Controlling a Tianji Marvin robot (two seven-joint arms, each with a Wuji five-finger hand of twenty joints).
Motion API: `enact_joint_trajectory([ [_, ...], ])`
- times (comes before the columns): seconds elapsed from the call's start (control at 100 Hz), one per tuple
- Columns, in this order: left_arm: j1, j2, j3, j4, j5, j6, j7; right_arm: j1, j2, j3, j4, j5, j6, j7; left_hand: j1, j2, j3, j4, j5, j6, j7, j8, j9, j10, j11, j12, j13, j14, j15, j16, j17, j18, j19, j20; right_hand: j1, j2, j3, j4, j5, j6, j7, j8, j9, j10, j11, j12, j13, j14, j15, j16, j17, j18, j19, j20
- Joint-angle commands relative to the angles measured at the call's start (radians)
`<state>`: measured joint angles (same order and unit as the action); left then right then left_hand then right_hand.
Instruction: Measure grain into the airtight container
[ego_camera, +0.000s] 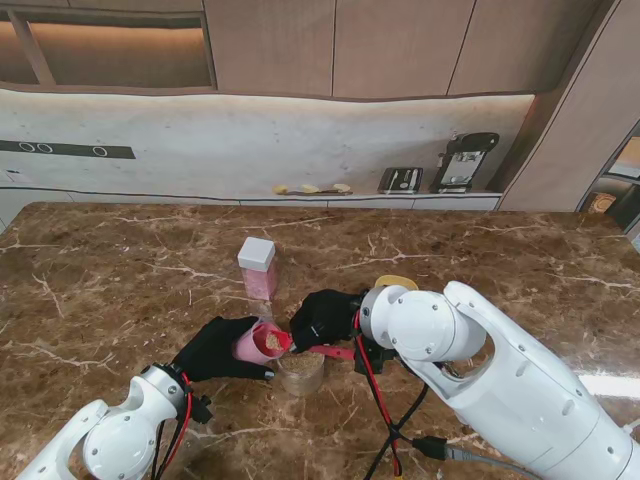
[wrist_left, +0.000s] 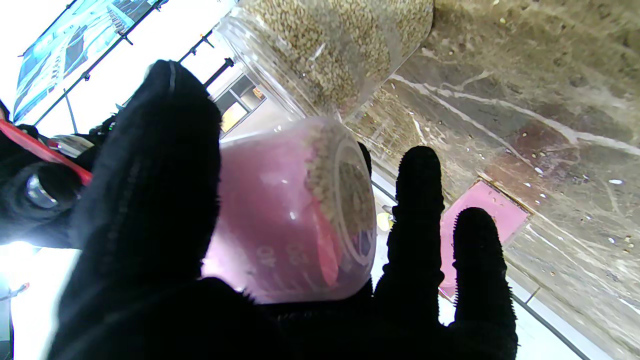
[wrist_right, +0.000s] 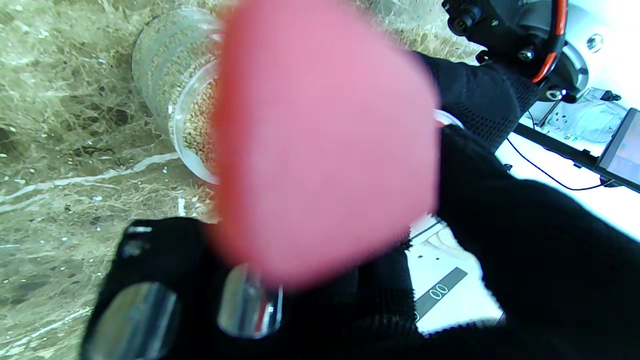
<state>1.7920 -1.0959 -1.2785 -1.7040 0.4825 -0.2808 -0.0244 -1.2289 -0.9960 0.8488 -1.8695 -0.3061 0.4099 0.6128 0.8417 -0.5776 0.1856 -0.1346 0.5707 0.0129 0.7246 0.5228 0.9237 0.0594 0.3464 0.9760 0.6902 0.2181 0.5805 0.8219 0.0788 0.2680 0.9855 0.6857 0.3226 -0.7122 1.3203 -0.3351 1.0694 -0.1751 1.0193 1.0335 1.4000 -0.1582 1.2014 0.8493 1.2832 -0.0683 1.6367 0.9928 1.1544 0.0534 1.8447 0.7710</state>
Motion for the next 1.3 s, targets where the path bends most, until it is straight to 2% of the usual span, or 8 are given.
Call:
enact_joint_trajectory([
  [0.0,0.005,0.000,0.005,0.004,-0.002,-0.002,0.000,-0.001,-0.006,-0.004,0.005,0.002,-0.004,0.011,0.209,0.250,0.343,-0.034,0.216,-0.208,0.183,-0.004,0.122,-0.055,0.073,0.010,0.011,-0.025,0.009,0.009,-0.019,0.007,-0.018,0.004,0.016,0.005,0.031,0.044,0.019,-0.018,0.016,0.007,0.048,-0.021,0.020,0.004,0.033,-0.010,0.064,0.002,0.044,-0.024,0.192,-0.012],
  [0.38,0.008,-0.002,0.005,0.007,-0.002,-0.006,0.007,0.006,-0.009,-0.027,0.004,-0.049,-0.064,-0.004,0.209,0.250,0.344,-0.034,0.217,-0.205,0.182,-0.004,0.123,-0.052,0.074,0.010,0.010,-0.024,0.009,0.009,-0.019,0.009,-0.018,0.005,0.008,-0.008,0.047,0.043,0.030,-0.025,0.021,0.007,0.049,-0.024,0.026,0.006,0.033,-0.013,0.068,0.004,0.045,-0.025,0.196,-0.010],
  [0.75,0.010,-0.002,0.000,0.010,0.000,-0.018,0.013,0.024,-0.008,-0.051,0.012,-0.065,-0.108,0.000,0.209,0.251,0.345,-0.034,0.217,-0.205,0.181,-0.005,0.121,-0.053,0.073,0.009,0.008,-0.024,0.009,0.009,-0.020,0.008,-0.019,0.005,-0.013,-0.018,0.079,0.042,0.057,-0.027,0.035,0.023,0.049,-0.027,0.040,0.009,0.033,-0.015,0.074,0.007,0.046,-0.032,0.204,-0.004],
  [1.06,0.017,-0.002,-0.007,0.004,-0.001,-0.022,0.014,-0.004,-0.017,-0.044,-0.012,-0.154,-0.152,-0.050,0.210,0.249,0.344,-0.034,0.216,-0.207,0.181,-0.005,0.122,-0.053,0.073,0.009,0.010,-0.025,0.008,0.008,-0.020,0.006,-0.020,0.004,-0.018,-0.014,0.082,0.038,0.059,-0.034,0.029,0.031,0.049,-0.030,0.044,0.008,0.033,-0.016,0.076,0.008,0.047,-0.034,0.205,-0.003],
  [1.29,0.025,-0.002,-0.013,-0.008,-0.001,-0.022,0.012,-0.028,-0.022,-0.036,-0.017,-0.239,-0.232,-0.089,0.208,0.248,0.345,-0.034,0.218,-0.209,0.183,-0.004,0.123,-0.056,0.073,0.009,0.013,-0.027,0.009,0.008,-0.019,0.007,-0.020,0.004,-0.019,-0.013,0.082,0.033,0.058,-0.042,0.024,0.034,0.049,-0.034,0.045,0.007,0.033,-0.018,0.077,0.009,0.047,-0.034,0.206,-0.002],
])
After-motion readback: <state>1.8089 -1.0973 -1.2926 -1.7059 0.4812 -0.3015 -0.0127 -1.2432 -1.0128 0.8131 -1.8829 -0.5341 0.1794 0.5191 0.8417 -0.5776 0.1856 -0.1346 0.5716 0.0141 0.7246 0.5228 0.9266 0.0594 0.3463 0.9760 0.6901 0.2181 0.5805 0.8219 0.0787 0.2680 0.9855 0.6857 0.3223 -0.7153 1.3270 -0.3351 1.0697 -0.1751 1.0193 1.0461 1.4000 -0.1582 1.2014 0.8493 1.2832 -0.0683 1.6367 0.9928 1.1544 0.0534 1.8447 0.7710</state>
